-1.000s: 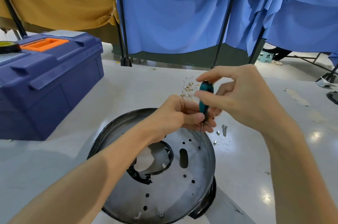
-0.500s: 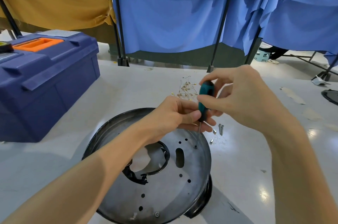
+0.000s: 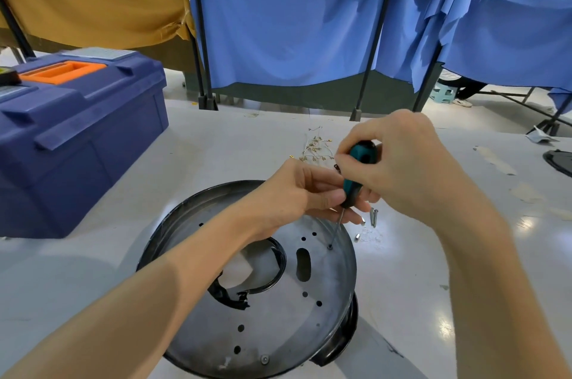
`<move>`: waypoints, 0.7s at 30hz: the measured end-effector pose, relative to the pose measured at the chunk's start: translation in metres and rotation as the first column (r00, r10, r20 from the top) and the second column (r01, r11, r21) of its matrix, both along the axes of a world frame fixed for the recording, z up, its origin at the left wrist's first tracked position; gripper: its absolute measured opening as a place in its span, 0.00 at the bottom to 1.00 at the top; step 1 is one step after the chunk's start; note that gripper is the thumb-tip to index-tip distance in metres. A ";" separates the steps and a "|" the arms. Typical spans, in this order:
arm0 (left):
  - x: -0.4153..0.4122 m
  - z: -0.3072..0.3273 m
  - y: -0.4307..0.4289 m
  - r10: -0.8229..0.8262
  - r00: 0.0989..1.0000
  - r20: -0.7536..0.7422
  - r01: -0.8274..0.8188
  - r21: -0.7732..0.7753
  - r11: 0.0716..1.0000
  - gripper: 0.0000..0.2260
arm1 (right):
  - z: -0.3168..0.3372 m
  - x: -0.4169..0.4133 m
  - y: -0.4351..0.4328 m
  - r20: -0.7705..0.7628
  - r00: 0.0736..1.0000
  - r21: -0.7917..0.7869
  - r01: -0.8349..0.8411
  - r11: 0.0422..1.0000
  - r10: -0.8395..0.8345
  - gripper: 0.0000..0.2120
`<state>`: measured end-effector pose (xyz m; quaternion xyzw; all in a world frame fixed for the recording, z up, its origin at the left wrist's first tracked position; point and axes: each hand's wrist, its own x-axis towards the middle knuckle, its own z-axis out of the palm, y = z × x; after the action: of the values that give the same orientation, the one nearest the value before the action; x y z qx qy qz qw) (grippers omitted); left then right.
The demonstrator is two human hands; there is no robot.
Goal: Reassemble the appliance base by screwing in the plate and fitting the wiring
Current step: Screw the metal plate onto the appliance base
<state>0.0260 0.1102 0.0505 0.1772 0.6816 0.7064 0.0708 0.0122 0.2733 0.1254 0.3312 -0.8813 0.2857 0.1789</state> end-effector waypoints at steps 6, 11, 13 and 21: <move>-0.002 0.000 0.004 0.136 0.990 -0.043 -0.138 -0.058 0.989 0.10 | -0.012 -0.006 -0.022 -0.027 0.974 0.041 0.225 0.973 -0.224 0.34; 0.000 -0.001 -0.009 0.008 1.000 -0.001 -0.008 0.026 1.000 0.10 | -0.003 -0.002 -0.006 0.127 0.991 -0.011 -0.026 1.000 0.027 0.22; 0.001 -0.001 -0.011 -0.026 0.999 0.029 0.025 0.039 0.999 0.09 | -0.003 -0.002 -0.004 0.078 0.994 -0.066 -0.075 0.995 0.080 0.10; -0.004 0.000 -0.002 0.104 0.994 0.019 -0.104 -0.021 0.994 0.06 | -0.013 -0.008 -0.020 -0.004 0.983 0.029 0.186 0.982 -0.186 0.27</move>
<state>0.0224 0.1078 0.0501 0.1335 0.6962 0.7041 0.0426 0.0037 0.2529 0.1127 0.2502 -0.9122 0.2547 0.2009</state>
